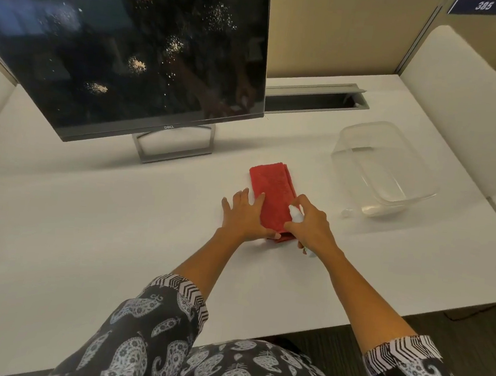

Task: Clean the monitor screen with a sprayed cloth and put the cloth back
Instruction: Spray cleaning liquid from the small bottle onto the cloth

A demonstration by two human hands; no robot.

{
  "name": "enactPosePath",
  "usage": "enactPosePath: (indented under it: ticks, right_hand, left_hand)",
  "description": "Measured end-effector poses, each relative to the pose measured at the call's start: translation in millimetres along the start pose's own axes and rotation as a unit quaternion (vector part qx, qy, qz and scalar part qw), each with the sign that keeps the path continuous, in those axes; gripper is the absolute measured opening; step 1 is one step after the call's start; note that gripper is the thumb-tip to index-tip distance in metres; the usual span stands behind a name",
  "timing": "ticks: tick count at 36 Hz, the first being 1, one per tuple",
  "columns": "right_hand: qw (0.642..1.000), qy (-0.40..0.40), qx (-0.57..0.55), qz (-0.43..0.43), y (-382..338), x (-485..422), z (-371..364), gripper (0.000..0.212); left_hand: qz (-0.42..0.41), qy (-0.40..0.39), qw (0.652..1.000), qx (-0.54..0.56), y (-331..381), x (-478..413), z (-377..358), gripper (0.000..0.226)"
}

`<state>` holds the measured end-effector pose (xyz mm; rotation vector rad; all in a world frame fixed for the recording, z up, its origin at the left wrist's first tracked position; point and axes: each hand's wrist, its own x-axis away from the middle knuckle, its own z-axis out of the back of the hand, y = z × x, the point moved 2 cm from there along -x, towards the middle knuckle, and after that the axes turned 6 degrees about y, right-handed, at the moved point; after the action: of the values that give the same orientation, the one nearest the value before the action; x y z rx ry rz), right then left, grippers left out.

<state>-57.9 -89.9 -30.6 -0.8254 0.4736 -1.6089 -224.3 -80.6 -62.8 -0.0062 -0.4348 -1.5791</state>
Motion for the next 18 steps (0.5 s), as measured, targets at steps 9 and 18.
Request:
enactPosePath:
  ticks: [9,18]
  right_hand:
    - [0.999,-0.031,-0.017,0.012,6.9,8.6,-7.8,0.040]
    - [0.999,0.032,0.009,0.036,18.3,12.1,-5.3,0.037]
  left_hand:
    - [0.007,0.002,1.000,-0.004,1.7,1.4,-3.7,0.111]
    - [0.012,0.007,1.000,-0.008,1.6,4.6,-2.8,0.111]
